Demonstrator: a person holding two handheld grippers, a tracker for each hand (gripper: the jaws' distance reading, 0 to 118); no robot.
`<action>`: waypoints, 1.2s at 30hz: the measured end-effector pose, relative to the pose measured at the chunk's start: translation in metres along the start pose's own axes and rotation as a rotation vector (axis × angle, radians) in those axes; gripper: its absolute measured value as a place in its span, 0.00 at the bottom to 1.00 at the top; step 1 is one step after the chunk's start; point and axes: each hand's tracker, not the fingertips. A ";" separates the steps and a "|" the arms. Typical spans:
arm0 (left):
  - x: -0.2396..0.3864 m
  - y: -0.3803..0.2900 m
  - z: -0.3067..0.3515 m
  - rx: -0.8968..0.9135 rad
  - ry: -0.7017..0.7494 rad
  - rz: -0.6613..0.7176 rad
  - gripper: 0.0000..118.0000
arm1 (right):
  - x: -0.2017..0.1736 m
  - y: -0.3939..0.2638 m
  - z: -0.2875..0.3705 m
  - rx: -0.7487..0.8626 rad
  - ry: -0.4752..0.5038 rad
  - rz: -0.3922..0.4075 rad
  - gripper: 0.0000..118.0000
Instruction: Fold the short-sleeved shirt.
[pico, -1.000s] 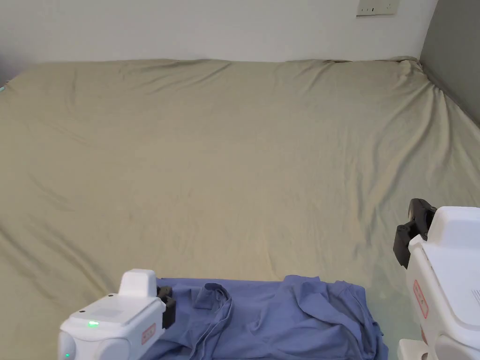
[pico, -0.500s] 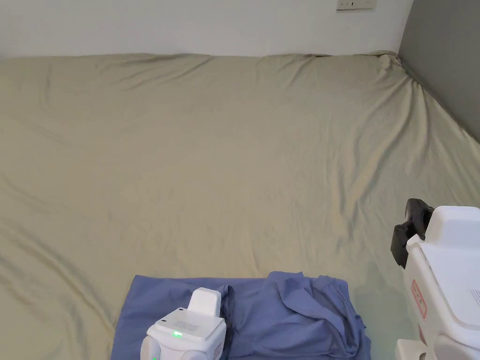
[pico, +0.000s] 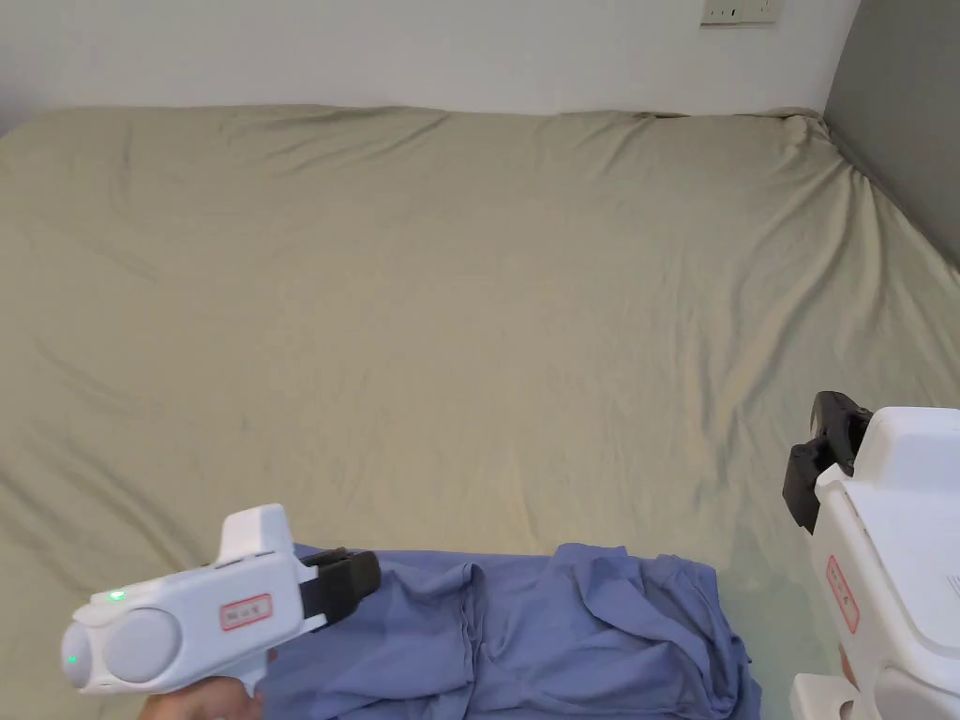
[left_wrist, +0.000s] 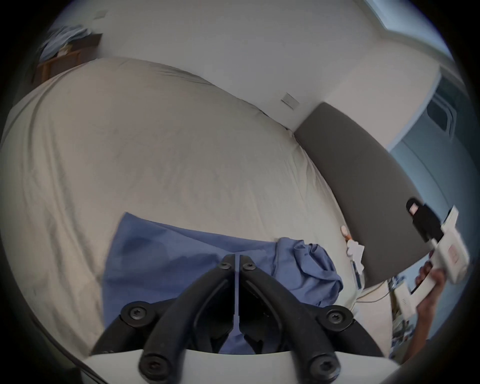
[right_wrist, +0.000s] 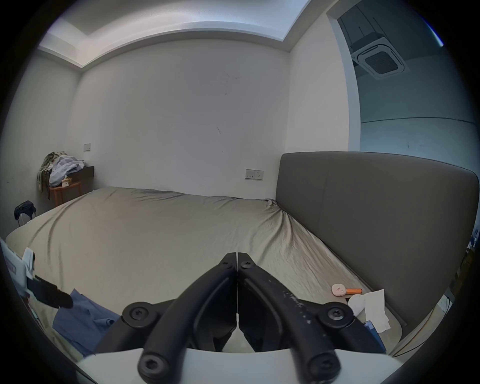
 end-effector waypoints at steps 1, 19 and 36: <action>-0.011 0.003 0.003 -0.012 0.009 0.026 0.02 | -0.002 0.000 0.000 0.001 0.004 0.001 0.02; -0.104 -0.015 -0.024 -0.151 0.056 0.176 0.50 | -0.015 -0.002 -0.003 -0.031 0.018 0.033 0.02; -0.078 -0.006 0.033 -0.037 0.116 0.043 0.07 | -0.021 0.007 -0.006 -0.008 0.041 0.017 0.02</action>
